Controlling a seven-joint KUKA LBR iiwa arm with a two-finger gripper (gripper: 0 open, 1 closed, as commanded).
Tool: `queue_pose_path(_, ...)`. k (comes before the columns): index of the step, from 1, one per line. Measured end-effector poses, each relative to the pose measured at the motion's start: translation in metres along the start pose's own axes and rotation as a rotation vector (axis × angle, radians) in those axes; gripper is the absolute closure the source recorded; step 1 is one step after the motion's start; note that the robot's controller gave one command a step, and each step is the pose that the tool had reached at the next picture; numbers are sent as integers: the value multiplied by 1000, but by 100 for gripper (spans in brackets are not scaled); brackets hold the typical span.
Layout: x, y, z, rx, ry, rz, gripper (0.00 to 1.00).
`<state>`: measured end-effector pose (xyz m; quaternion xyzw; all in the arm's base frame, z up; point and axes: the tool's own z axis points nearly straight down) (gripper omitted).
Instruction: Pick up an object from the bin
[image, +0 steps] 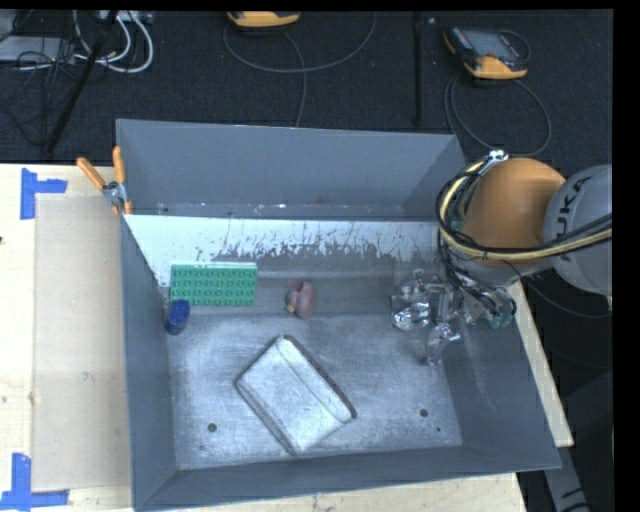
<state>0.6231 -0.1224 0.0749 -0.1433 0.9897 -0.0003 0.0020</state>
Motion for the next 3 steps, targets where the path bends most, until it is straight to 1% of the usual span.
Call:
queue_pose_path(1,3,-9,-8,-1,1,82,0)
queue_pose_path(2,3,-9,-8,-2,1,86,100)
queue_pose_path(3,13,-18,-163,4,-6,-22,100)
